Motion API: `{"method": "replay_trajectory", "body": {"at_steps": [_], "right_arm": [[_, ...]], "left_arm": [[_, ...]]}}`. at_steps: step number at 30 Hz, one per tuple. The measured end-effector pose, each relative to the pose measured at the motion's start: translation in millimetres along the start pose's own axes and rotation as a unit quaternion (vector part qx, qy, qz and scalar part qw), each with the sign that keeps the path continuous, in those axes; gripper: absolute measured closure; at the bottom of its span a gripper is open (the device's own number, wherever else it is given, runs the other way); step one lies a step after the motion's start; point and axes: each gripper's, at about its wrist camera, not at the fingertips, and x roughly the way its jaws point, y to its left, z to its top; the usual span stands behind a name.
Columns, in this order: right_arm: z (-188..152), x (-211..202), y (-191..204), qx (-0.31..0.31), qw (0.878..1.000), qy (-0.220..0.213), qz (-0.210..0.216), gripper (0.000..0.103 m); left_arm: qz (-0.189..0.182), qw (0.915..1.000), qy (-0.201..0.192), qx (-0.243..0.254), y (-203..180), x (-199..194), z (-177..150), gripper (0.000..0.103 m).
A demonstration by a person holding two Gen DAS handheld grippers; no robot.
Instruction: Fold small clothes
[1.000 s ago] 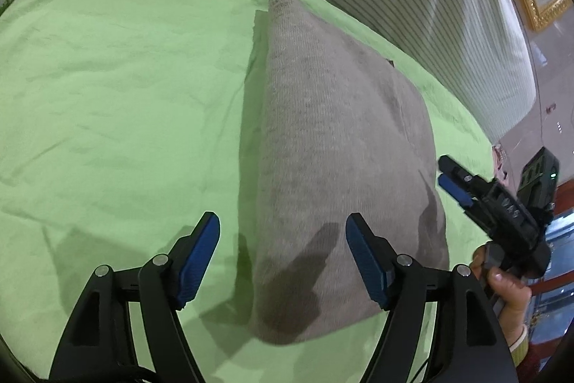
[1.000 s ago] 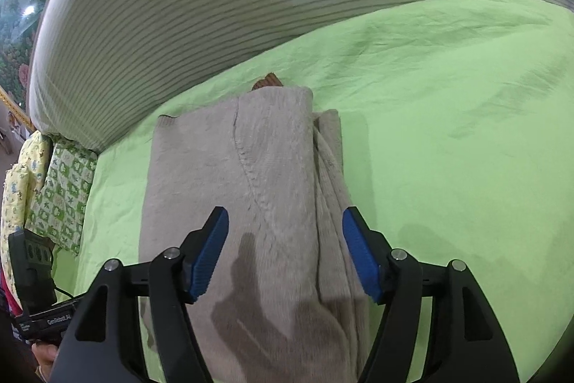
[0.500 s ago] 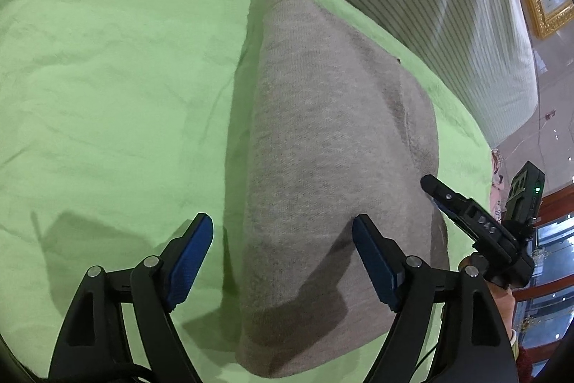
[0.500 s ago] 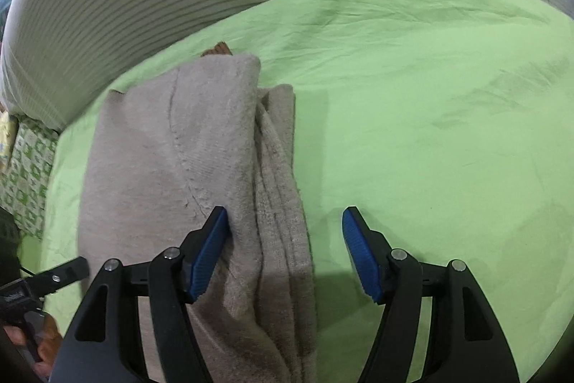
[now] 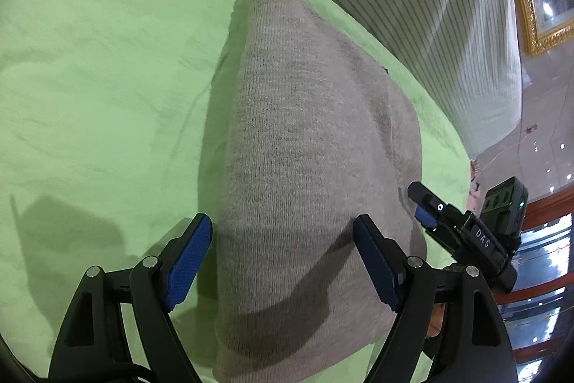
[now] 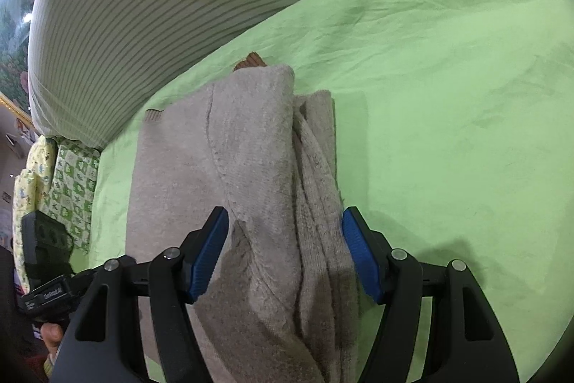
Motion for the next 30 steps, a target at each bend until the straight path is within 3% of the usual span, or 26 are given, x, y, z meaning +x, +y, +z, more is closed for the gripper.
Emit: {"method": "replay_trajectory", "body": {"at_steps": [7,12,17,21,26,30], "right_arm": [[-5.1,5.9,-8.4,0.001,1.000,0.024,0.017,0.036],[-5.8,10.7,-14.8,0.010,0.999,0.032,0.033,0.036],[-5.8,16.1,-13.7,0.001,0.999,0.039,0.037,0.038],[-11.3,16.7,-13.1,0.003,0.998,0.039,0.048,0.059],[-15.9,10.0,0.8,-0.002,0.999,0.024,0.046,0.068],[-18.9,-1.2,10.4,-0.005,0.999,0.013,0.052,0.071]], "left_arm": [[-0.024,0.9989,0.012,-0.038,12.6,19.6,7.2,0.012],[-0.025,0.9991,0.008,-0.032,8.2,25.1,9.6,0.014],[-0.022,0.9995,0.007,-0.021,3.3,28.9,8.9,0.029],[-0.028,0.9995,0.001,-0.016,4.0,24.1,5.2,0.040],[-0.019,0.9996,-0.016,0.012,-8.1,14.1,0.8,0.052],[-0.017,0.9994,-0.022,0.020,-15.4,5.9,-2.9,0.055]]}}
